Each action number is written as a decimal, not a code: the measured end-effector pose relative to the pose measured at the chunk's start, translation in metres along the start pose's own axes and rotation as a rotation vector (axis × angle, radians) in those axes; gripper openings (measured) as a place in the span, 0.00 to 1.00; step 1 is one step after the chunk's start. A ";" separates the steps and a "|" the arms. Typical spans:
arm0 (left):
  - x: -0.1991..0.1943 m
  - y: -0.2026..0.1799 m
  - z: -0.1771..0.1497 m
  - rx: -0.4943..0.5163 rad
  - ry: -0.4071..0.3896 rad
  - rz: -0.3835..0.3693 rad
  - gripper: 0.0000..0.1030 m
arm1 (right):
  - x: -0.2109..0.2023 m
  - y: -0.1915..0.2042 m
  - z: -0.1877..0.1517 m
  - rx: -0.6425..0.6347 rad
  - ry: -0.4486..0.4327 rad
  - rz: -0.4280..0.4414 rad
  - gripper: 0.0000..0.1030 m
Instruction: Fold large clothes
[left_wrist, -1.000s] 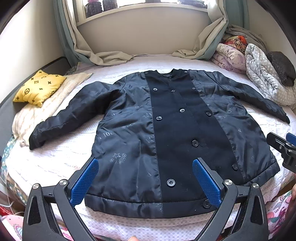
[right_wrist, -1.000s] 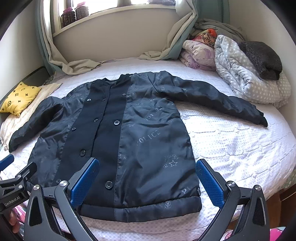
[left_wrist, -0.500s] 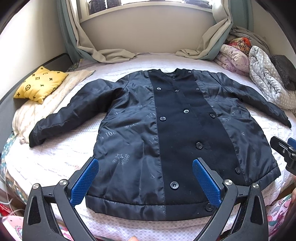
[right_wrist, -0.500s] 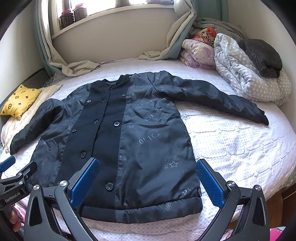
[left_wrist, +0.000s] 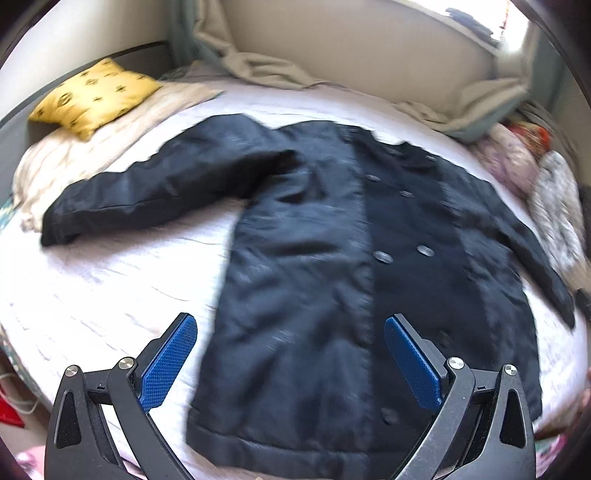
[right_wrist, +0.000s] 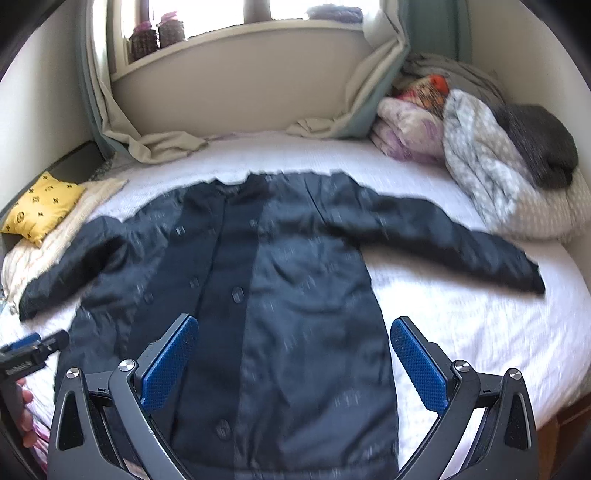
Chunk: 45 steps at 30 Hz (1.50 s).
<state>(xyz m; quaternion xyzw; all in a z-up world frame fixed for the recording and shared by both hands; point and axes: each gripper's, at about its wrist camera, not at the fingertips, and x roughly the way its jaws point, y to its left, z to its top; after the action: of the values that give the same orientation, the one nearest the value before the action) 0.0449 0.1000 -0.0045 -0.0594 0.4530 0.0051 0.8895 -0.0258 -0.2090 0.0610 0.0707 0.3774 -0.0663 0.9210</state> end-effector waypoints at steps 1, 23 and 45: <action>0.003 0.007 0.004 -0.018 0.003 0.016 1.00 | 0.002 0.002 0.010 -0.005 -0.009 0.017 1.00; 0.079 0.229 0.059 -0.884 0.104 -0.151 0.76 | 0.107 -0.020 0.075 0.144 0.132 0.250 1.00; 0.081 0.270 0.097 -1.052 -0.142 -0.299 0.18 | 0.134 -0.015 0.073 0.121 0.184 0.227 1.00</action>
<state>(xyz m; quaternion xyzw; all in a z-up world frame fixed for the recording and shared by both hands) 0.1537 0.3752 -0.0409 -0.5593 0.3149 0.1084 0.7591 0.1164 -0.2459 0.0169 0.1741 0.4451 0.0221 0.8781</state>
